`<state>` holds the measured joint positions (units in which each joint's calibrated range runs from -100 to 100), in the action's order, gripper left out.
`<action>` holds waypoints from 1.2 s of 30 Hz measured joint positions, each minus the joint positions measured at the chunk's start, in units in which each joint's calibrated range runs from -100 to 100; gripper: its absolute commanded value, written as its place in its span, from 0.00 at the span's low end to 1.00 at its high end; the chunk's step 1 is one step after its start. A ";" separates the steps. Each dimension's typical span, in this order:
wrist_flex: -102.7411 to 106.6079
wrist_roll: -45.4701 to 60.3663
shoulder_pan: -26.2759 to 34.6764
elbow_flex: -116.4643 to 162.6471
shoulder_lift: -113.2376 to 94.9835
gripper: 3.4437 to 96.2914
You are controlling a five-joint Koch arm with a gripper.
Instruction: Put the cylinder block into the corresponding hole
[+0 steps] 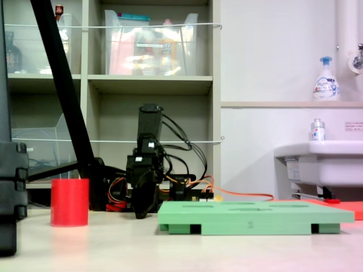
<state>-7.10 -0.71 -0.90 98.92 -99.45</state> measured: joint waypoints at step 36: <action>-38.57 -34.68 -2.88 0.20 0.14 0.50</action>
<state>-45.67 -35.38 -3.79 99.12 -99.32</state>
